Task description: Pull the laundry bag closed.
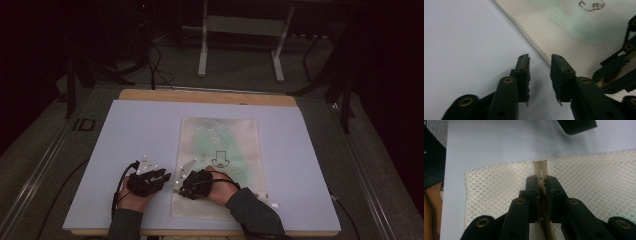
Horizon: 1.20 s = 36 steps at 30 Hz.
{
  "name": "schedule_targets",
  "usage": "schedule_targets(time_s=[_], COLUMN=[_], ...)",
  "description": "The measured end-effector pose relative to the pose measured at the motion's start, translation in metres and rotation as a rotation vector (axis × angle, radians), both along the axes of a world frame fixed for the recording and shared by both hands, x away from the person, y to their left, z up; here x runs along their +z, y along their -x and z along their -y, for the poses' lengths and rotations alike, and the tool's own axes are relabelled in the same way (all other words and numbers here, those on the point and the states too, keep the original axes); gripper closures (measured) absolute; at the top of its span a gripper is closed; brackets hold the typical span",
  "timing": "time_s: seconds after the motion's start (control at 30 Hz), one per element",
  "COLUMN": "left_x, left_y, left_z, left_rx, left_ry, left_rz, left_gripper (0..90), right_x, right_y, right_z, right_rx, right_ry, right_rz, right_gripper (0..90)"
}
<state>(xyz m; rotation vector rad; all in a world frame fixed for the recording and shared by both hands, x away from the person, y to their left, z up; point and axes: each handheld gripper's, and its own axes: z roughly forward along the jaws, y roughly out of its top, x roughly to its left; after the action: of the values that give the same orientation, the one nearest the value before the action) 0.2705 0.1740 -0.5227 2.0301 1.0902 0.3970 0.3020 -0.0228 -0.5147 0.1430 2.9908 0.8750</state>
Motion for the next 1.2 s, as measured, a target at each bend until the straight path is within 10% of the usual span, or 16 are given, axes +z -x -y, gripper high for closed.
schedule_targets(time_s=[0.3, 1.2], left_x=[-0.001, -0.01], left_y=[0.002, 0.0], left_z=[0.014, 0.031], left_rx=[-0.075, -0.136], left_ry=[-0.002, -0.052], left_rz=[-0.016, -0.083], left_gripper=[88.5, 88.9], right_x=[-0.001, -0.002], right_y=[0.003, 0.005], right_z=[-0.001, 0.001], right_rx=[0.008, -0.006], right_ry=[0.009, -0.006], right_rz=[0.029, 0.029], right_gripper=[81.5, 81.5])
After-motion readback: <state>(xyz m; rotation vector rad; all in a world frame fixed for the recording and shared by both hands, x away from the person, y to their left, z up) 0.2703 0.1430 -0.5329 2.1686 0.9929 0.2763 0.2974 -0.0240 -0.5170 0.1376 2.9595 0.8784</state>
